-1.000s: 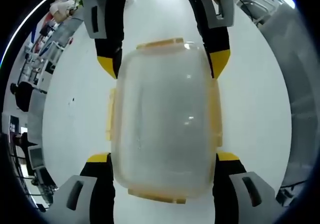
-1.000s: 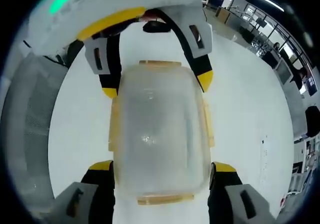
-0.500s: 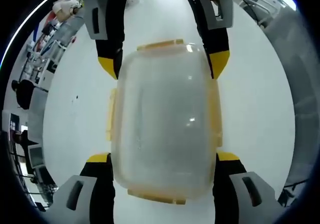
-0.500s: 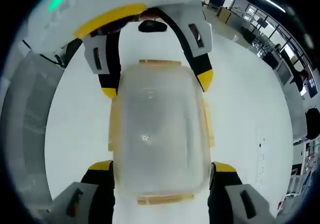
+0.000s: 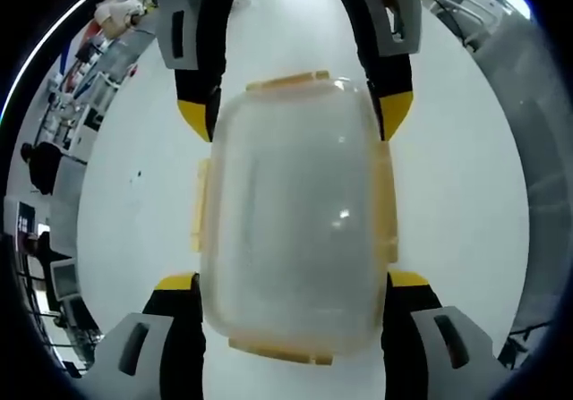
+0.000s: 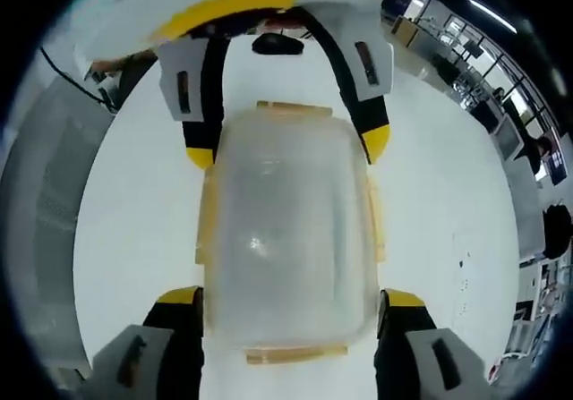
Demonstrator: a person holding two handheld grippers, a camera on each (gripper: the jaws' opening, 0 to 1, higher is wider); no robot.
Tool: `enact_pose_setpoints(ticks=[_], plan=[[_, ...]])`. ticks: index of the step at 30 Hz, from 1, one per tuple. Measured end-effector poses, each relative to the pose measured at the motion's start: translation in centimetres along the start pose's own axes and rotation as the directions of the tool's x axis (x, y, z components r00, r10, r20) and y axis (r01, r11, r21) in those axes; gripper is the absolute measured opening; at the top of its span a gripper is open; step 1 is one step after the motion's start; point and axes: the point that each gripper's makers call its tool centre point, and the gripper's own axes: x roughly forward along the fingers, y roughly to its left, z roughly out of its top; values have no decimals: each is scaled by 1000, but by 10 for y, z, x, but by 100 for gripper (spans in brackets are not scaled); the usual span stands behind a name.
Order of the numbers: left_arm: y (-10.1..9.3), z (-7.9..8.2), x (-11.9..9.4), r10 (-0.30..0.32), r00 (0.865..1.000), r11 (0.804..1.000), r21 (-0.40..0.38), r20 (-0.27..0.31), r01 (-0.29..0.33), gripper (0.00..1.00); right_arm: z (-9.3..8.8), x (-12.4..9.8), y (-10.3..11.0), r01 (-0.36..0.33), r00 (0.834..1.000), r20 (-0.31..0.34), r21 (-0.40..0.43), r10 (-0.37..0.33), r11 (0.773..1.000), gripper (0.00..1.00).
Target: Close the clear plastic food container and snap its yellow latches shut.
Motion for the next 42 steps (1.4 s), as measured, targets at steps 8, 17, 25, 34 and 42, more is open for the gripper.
enact_pose_setpoints(ticks=[8,17,25,34,42], plan=[[4,2,-7,30,998,998,-53,46,-28,87,-2,-11,3,36,997,61,86,-42,996,81],[-6,-7,-11,54,996,994,-100,64,-48,86,-19,-12,15,71,994,69,169,-84,983,80],[-8,-9,-19,77,994,987,-150,83,-64,87,-23,-18,20,79,992,80,196,-96,977,80],[-15,-11,-27,101,988,974,-215,114,-75,88,-23,-24,29,80,988,110,237,-108,968,78],[-20,-10,-34,133,980,956,-280,145,-89,87,-20,-33,34,109,975,154,288,-159,951,78]])
